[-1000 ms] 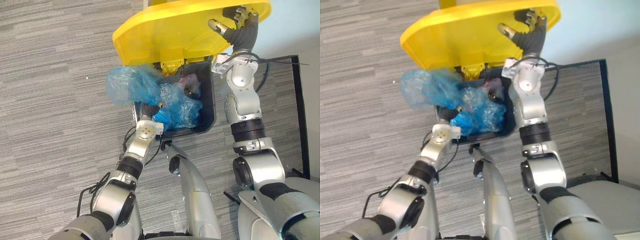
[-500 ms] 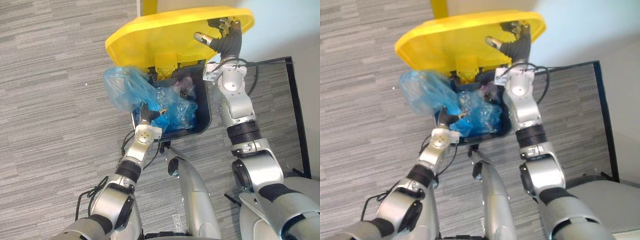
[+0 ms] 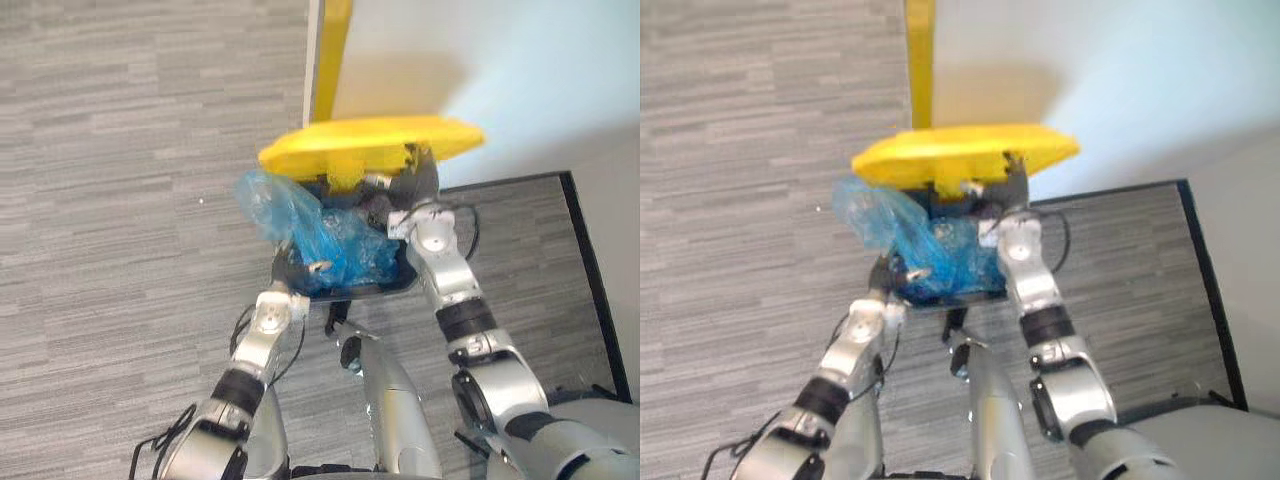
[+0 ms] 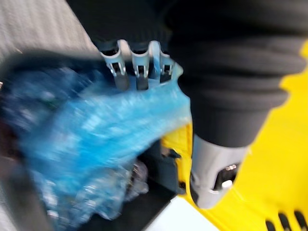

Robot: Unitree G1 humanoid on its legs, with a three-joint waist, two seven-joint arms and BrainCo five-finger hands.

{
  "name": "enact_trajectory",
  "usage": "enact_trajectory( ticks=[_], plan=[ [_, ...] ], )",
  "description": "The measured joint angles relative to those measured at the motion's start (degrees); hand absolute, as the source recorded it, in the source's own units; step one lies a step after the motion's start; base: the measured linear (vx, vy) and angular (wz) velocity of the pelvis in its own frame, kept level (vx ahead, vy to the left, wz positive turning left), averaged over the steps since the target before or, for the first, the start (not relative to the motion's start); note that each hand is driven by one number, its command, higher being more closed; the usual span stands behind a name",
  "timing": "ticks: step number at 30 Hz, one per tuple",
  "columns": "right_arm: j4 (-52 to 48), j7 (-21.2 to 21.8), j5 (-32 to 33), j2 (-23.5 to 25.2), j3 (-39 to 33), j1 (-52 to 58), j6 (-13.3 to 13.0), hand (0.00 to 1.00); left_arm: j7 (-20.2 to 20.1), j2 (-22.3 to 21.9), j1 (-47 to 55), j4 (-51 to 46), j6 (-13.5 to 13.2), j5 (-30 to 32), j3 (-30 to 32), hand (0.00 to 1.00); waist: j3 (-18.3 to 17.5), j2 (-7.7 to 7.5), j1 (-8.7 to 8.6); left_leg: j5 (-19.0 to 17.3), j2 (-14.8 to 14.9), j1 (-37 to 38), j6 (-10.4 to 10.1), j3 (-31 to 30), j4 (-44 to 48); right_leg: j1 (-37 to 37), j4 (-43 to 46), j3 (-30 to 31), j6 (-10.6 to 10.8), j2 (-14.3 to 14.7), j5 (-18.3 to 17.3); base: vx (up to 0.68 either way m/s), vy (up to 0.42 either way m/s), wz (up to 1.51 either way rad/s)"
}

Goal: Gather rubbish on tea table into small bin, then transfer packed bag to large trash can.

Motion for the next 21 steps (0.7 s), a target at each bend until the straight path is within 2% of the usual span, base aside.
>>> enact_trajectory(
  ticks=[2, 3, 5, 6, 7, 8, 9, 10, 11, 12, 13, 14, 15, 16, 17, 21],
  plan=[
    [-0.64, 0.63, -0.82, 1.0, -0.01, 4.86, 0.0, 0.0, -0.36, 0.08, 3.95, 0.01, -0.03, -0.16, 1.71, 0.0, -0.35, 0.52, 0.06, -0.12, -0.53, 2.36, 0.29, -0.07, -0.1, 1.58, 2.11, 0.0, 0.63, -0.98, -1.45, -0.06, -0.005, 0.19],
    [-1.14, 1.1, -2.29, 2.09, 0.02, 8.35, -0.02, 0.0, -0.51, 0.07, 6.14, 0.41, -0.02, -0.68, 3.25, 0.0, -0.56, 0.54, 0.09, -0.1, -1.2, 4.08, 0.28, -0.22, -0.32, 2.6, 3.17, 0.22, 1.59, -1.75, -2.06, -0.06, 0.015, 0.14],
    [-2.07, 1.99, -2.55, 3.86, -0.05, 14.16, -0.02, 0.0, -1.46, -0.48, 8.64, 1.68, 0.02, -0.95, 6.47, 0.0, -2.48, 0.5, 0.21, 0.89, -1.8, 5.13, 0.6, -0.19, -1.94, 3.34, 1.09, 0.36, 6.11, -2.2, -0.34, -0.06, 0.023, 0.01],
    [-2.56, 2.36, -2.67, 5.19, -0.03, 17.65, 0.03, 0.0, -1.61, -1.27, 10.05, 2.94, 0.1, -0.93, 8.85, 0.0, -3.21, 0.68, 0.39, 3.35, -0.41, 6.82, 0.64, 0.92, -5.78, 4.69, -0.29, -0.46, 7.71, -2.1, 1.04, -0.06, -0.035, -0.08],
    [-2.59, 2.83, -2.85, 6.64, -0.04, 21.74, -0.03, 0.0, -1.47, -2.26, 11.34, 4.66, 0.3, -0.41, 12.05, 0.0, -4.15, 0.68, 0.04, 6.23, -0.32, 8.85, -0.02, 1.61, -10.05, 4.03, 10.65, 0.61, 1.62, -3.2, -3.13, -0.04, -0.071, -0.06],
    [-1.37, 3.56, -3.95, 8.54, -0.11, 27.53, -0.18, 0.0, -1.5, -2.66, 13.9, 6.98, 0.51, 0.43, 14.69, 0.0, -6.58, 0.16, -0.18, 8.45, -0.21, 12.34, -0.25, 1.91, -15.61, 7.11, 21.5, 3.78, 1.27, -4.23, -8.51, -0.02, -0.117, 0.04],
    [-0.37, 3.9, -4.19, 9.01, -0.15, 29.45, -0.24, 0.0, -1.48, -2.71, 15.06, 7.9, 0.72, 0.86, 15.39, 0.0, -7.68, 0.03, -0.18, 9.07, -0.08, 13.22, -0.6, 1.92, -17.01, 9.06, 22.41, 5.27, 1.87, -4.28, -10.73, 0.05, -0.125, -0.02],
    [2.05, 4.53, -4.39, 9.96, -0.88, 32.83, -0.52, 0.0, -1.49, -2.72, 17.04, 9.3, 1.21, 1.65, 16.65, 0.0, -10.08, -0.75, -0.28, 9.76, 0.01, 13.92, -1.46, 2.16, -18.51, 12.29, 19.46, 7.26, 3.51, -4.3, -13.99, 0.05, -0.16, -0.05],
    [5.0, 4.77, -4.9, 10.53, -2.83, 35.17, -0.68, 0.0, -1.43, -3.08, 17.5, 11.17, 2.02, 2.72, 18.29, 0.0, -11.45, -0.7, -0.6, 10.11, 0.18, 14.26, -1.8, 2.23, -19.85, 15.51, 12.48, 5.88, 3.84, -2.49, -15.83, 0.06, -0.157, -0.15],
    [6.31, 4.79, -5.04, 10.62, -3.55, 35.89, -0.67, 0.0, -1.46, -3.45, 17.61, 11.96, 2.32, 2.91, 18.89, 0.0, -12.3, -0.85, -0.39, 10.43, 0.21, 14.31, -1.27, 2.33, -20.6, 16.87, 8.1, 6.09, 3.85, -1.52, -16.26, 0.06, -0.114, -0.35],
    [8.14, 4.82, -5.76, 10.84, -4.54, 36.66, -0.62, 0.0, -1.45, -4.15, 17.74, 13.04, 2.61, 3.09, 19.83, 0.0, -13.41, -0.7, 0.07, 10.8, 0.22, 14.49, -0.54, 3.17, -21.71, 18.5, 1.95, 6.25, 1.69, -0.17, -15.52, 0.07, -0.022, -0.84],
    [10.85, 4.55, -6.44, 10.4, -7.38, 37.59, -0.54, 0.0, -1.48, -5.6, 18.07, 14.78, 2.72, 3.12, 20.84, 0.0, -14.39, 0.35, 0.11, 11.91, 0.94, 16.11, 0.45, 5.05, -25.67, 20.09, -1.5, 4.96, 1.56, 0.35, -13.52, 0.07, 0.033, -0.75],
    [12.26, 4.32, -6.59, 10.36, -8.78, 39.14, -0.66, 0.0, -1.38, -5.56, 18.11, 16.2, 2.71, 3.39, 21.29, 0.0, -14.79, -0.77, -0.64, 12.94, -0.29, 17.41, -1.34, 6.28, -27.01, 20.9, -1.26, 5.06, 2.0, -1.16, -14.33, 0.05, 0.039, -0.51],
    [14.43, 4.21, -6.6, 10.12, -9.61, 39.49, -0.54, 0.0, -1.35, -5.62, 17.62, 17.79, 2.83, 3.56, 21.36, 0.0, -14.91, -0.78, -1.15, 13.67, -0.4, 18.24, -1.02, 5.97, -27.81, 21.65, -1.43, 5.24, 2.06, -0.88, -13.65, 0.0, 0.0, 0.0],
    [17.89, 3.98, -6.54, 9.79, -11.23, 40.6, -0.19, 0.0, -1.37, -5.79, 17.28, 19.48, 2.84, 3.74, 21.28, 0.0, -15.93, -0.72, -1.58, 14.67, -0.36, 19.5, -1.61, 5.94, -29.85, 22.87, -3.56, 4.83, 1.77, -0.46, -12.96, 0.0, 0.0, 0.0],
    [24.56, 3.91, -6.42, 9.28, -14.34, 41.09, 0.33, 0.0, -1.23, -5.68, 16.24, 23.03, 2.91, 4.87, 22.02, 0.0, -17.06, -0.62, -1.63, 17.85, -1.03, 22.0, -1.57, 6.62, -35.51, 24.22, -8.27, 5.15, 2.01, 0.03, -10.36, 0.0, 0.011, -0.03]
  ],
)
